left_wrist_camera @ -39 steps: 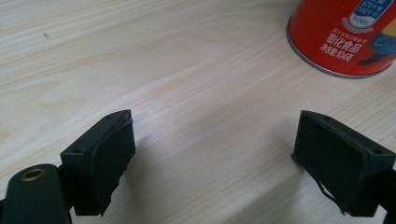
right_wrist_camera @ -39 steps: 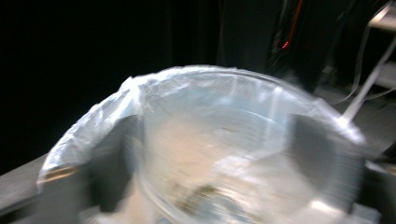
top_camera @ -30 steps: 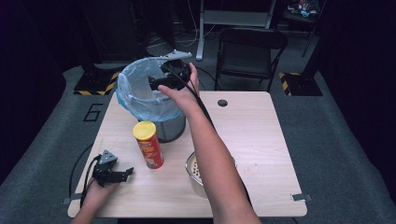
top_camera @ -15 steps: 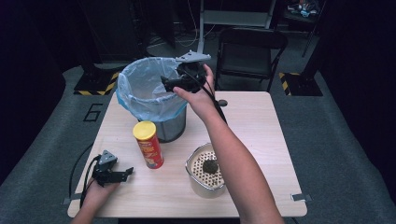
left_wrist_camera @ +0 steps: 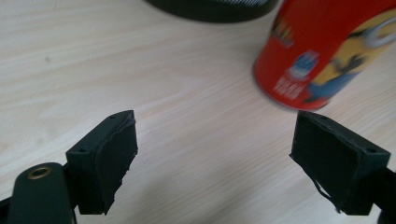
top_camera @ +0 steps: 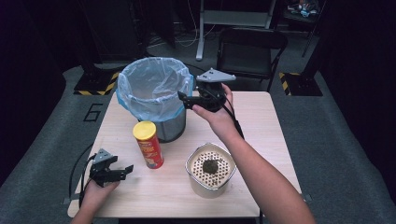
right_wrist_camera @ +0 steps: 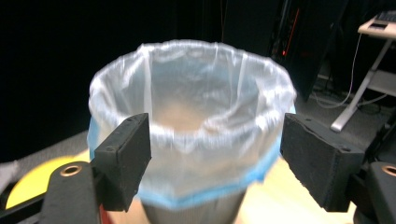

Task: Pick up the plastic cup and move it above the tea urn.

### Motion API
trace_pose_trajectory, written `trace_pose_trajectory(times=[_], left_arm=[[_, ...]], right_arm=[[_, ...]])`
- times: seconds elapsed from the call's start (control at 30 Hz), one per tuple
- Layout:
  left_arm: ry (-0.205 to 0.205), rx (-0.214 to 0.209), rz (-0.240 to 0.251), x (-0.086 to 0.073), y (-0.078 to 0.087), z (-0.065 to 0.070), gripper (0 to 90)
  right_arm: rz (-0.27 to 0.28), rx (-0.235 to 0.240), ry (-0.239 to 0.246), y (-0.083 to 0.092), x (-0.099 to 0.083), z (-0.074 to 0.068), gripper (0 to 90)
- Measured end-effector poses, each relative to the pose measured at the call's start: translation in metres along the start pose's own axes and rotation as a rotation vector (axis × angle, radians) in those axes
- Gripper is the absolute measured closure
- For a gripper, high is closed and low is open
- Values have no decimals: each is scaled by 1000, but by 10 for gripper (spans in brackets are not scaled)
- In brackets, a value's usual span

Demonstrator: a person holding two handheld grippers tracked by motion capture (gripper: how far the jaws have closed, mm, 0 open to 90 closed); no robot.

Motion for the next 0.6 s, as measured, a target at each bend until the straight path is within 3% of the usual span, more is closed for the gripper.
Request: trace_pose_trajectory(times=[0.1, 0.17, 0.23, 0.37, 0.43, 0.5, 0.6], left_arm=[[-29, -24, 17, 8, 2, 14, 129], [-45, -62, 26, 16, 3, 28, 126], [-100, -90, 11, 24, 2, 42, 129], [-148, -120, -14, 33, -6, 60, 120], [-143, -121, -19, 36, -12, 64, 121], [-123, -101, 2, 42, -18, 65, 121], [-124, -87, 27, 50, -21, 65, 121]], right_arm=[[-7, 22, 1, 8, -13, 3, 231], [-9, 21, 9, 14, -22, 7, 225], [-17, 12, 9, 19, -33, 12, 224], [-46, 9, -16, 28, -51, 21, 224], [-48, 12, -28, 34, -58, 26, 222], [-46, -1, -36, 43, -66, 32, 221], [-45, -25, -22, 53, -74, 41, 221]])
Point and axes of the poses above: each handheld gripper's, and its own axes: y roughly backward along the jaws, x roughly out of its top, z roughly to its right, the point moved 10 cm from there along -y, roughly forward along the jaws, and after that the axes turned 3 degrees about -z, right-handed, at the moved point
